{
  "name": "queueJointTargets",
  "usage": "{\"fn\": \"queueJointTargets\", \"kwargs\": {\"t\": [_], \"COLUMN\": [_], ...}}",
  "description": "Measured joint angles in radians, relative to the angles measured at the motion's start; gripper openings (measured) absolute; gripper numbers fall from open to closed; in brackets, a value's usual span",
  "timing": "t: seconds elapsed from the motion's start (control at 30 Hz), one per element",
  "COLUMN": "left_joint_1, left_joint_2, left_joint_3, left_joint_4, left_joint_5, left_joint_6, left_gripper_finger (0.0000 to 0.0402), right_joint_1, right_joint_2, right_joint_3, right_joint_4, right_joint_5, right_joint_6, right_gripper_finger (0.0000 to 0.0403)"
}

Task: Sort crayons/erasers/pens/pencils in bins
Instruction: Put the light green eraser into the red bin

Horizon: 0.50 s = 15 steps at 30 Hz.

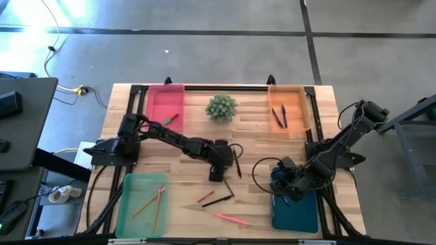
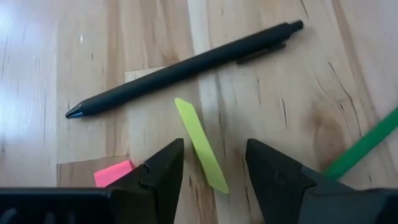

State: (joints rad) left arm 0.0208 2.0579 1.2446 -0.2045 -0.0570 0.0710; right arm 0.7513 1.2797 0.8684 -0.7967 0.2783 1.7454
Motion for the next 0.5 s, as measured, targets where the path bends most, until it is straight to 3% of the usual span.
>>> {"fn": "queueJointTargets", "kwargs": {"t": [0.13,0.43,0.5], "left_joint_1": [0.009,0.010,0.010], "left_joint_2": [0.002,0.004,0.003], "left_joint_3": [0.000,0.000,0.000], "left_joint_4": [0.004,0.022,0.021], "left_joint_5": [0.004,0.004,0.005], "left_joint_6": [-0.035,-0.034,-0.038], "left_gripper_finger": [0.0140,0.0020,0.0008], "right_joint_1": [0.000,0.000,0.000], "right_joint_2": [0.000,0.000,0.000], "right_joint_3": [0.000,0.000,0.000], "right_joint_4": [0.000,0.000,0.001], "right_joint_5": [0.000,0.000,0.000], "right_joint_6": [0.000,0.000,0.000], "right_gripper_finger": [0.0149,0.0149,0.0149]}}
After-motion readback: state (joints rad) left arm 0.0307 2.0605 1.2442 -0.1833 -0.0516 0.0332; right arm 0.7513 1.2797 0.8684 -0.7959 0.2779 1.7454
